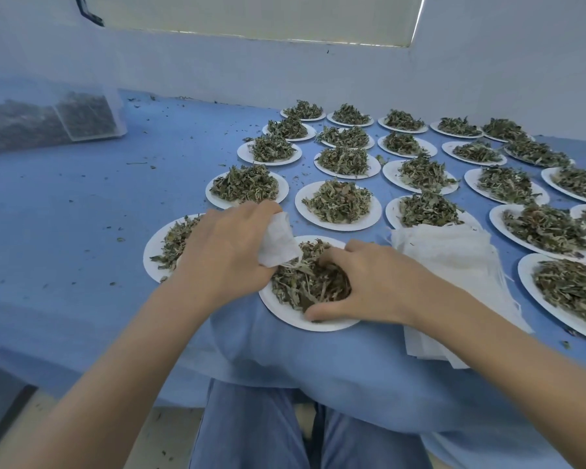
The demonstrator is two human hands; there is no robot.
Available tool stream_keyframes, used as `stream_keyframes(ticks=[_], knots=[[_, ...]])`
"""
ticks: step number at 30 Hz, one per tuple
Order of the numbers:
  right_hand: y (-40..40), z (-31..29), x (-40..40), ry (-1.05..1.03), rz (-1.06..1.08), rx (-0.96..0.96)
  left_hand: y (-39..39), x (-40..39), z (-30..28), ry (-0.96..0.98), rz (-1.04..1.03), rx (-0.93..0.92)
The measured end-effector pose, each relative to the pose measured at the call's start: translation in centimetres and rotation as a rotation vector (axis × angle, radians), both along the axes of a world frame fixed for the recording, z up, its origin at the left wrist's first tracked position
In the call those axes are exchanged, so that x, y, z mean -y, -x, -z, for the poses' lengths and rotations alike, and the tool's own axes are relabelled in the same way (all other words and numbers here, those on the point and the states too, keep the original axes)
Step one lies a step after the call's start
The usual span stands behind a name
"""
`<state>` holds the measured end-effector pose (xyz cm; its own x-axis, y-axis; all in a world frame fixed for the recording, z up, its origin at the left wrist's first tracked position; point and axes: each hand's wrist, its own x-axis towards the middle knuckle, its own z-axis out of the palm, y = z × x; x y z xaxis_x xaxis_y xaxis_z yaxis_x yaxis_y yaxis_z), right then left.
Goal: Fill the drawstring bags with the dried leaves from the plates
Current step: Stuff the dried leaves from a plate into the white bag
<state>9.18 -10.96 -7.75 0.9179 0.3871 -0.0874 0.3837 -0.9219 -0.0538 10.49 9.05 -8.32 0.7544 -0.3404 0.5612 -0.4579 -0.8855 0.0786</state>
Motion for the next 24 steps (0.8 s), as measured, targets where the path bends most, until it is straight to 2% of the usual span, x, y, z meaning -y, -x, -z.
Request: stream_keyframes(ticks=[8, 16, 18, 24], knots=[[-0.4, -0.3, -0.1, -0.131, -0.041, -0.007, 0.0, 0.0, 0.5, 0.01, -0.022, -0.08], [-1.3, -4.3, 1.1, -0.338, -0.032, 0.095, 0.0, -0.1, 0.4, 0.031, -0.034, -0.15], [-1.5, -5.2, 0.8, -0.284, -0.078, 0.124, -0.1, 0.2, 0.2, 0.024, -0.027, -0.132], [-1.6, -5.9, -1.6, 0.082, -0.262, 0.214, -0.4, 1.0, 0.3, -0.016, 0.006, -0.059]])
